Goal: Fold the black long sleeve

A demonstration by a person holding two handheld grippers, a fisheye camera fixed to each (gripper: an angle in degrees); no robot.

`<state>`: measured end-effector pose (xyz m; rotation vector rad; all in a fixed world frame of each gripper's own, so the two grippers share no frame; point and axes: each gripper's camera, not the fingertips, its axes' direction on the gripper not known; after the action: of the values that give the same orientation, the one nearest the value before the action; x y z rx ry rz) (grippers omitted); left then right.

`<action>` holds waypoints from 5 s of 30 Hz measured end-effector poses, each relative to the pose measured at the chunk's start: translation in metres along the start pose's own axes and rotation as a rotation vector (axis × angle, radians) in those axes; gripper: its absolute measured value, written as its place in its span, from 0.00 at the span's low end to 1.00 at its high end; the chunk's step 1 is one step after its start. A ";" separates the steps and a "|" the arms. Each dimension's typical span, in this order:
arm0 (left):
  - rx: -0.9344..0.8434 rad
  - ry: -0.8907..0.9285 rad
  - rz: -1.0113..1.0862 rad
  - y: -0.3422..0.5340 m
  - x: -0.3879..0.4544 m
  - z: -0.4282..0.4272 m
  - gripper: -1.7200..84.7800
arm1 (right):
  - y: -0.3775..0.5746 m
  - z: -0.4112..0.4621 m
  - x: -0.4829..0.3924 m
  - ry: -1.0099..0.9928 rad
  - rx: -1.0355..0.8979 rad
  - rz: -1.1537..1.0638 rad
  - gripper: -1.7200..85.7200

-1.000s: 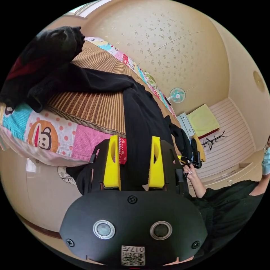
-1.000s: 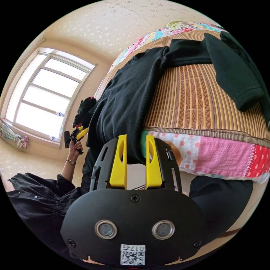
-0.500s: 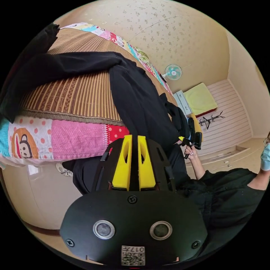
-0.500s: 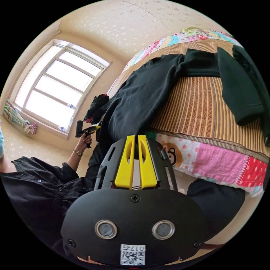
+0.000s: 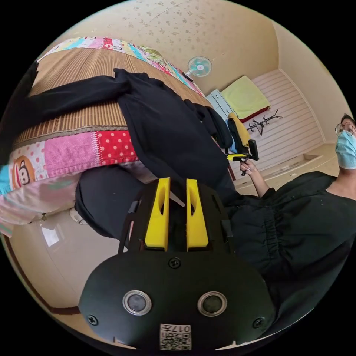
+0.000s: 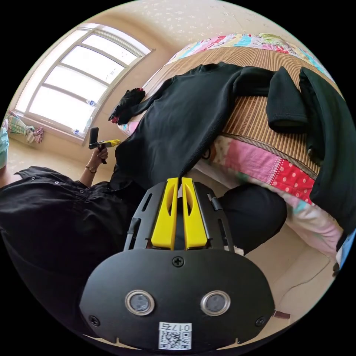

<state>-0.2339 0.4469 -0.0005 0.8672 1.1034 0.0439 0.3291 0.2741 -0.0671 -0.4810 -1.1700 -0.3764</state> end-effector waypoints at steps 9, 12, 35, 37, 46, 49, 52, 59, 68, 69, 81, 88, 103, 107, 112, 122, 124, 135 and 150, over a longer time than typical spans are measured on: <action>0.138 -0.074 0.008 -0.087 0.018 0.054 0.12 | -0.109 0.054 -0.048 0.213 0.148 0.014 0.10; 0.104 -0.100 -0.022 -0.114 0.018 0.090 0.12 | -0.138 0.090 -0.069 0.273 0.159 0.011 0.10; 0.130 -0.175 -0.145 -0.038 0.032 0.120 0.02 | -0.100 0.059 0.018 0.160 0.533 0.545 0.11; 0.121 -0.178 -0.144 -0.041 0.033 0.119 0.02 | -0.120 0.043 0.004 0.206 0.543 0.454 0.06; 0.172 -0.142 -0.180 -0.033 0.030 0.098 0.02 | -0.104 -0.158 -0.077 0.522 0.832 0.125 0.04; 0.203 -0.092 -0.195 -0.027 0.026 0.093 0.03 | -0.079 -0.178 -0.033 0.704 0.746 0.276 0.04; 0.201 -0.083 -0.203 -0.023 0.022 0.093 0.03 | -0.038 -0.178 0.026 0.710 0.682 0.509 0.04; 0.198 -0.068 -0.211 -0.022 0.018 0.088 0.04 | 0.053 -0.145 0.016 0.501 0.956 0.676 0.06; 0.198 -0.047 -0.200 -0.021 0.015 0.071 0.07 | 0.022 -0.075 0.102 0.131 0.908 0.750 0.11; 0.205 -0.047 -0.195 -0.019 0.015 0.066 0.08 | 0.014 -0.070 0.114 0.161 0.878 0.788 0.11; 0.381 -0.012 -0.187 0.028 -0.010 0.000 0.08 | -0.126 -0.123 0.025 0.438 1.039 0.413 0.06; 0.447 -0.014 -0.304 0.048 -0.030 -0.026 0.09 | -0.276 0.051 -0.103 0.202 0.772 -0.129 0.06; 0.829 0.006 -0.858 0.070 -0.168 -0.110 0.23 | -0.152 0.247 -0.026 0.115 0.203 -0.142 0.05; 0.962 -0.009 -0.942 0.078 -0.193 -0.114 0.24 | -0.127 0.223 0.017 0.124 0.218 -0.093 0.04; 0.960 0.050 -0.954 0.053 -0.213 -0.095 0.20 | -0.109 0.211 0.064 0.037 0.254 -0.030 0.03; 0.850 -0.061 -0.772 -0.008 -0.170 -0.068 0.04 | -0.087 0.224 0.084 0.146 0.297 -0.187 0.02; 0.832 -0.295 -0.584 -0.040 -0.097 -0.085 0.03 | -0.085 0.225 0.091 0.146 0.303 -0.169 0.02; 0.764 -0.340 0.236 -0.198 0.135 -0.025 0.03 | -0.080 0.226 0.141 -0.041 0.376 -0.077 0.02; 0.164 -0.236 0.052 -0.156 0.155 0.255 0.11 | -0.067 0.204 0.129 0.146 0.365 0.018 0.04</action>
<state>-0.0152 0.2579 -0.1739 1.0204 0.8715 -0.1052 0.1797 0.3239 0.1274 -0.1427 -1.0619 -0.1720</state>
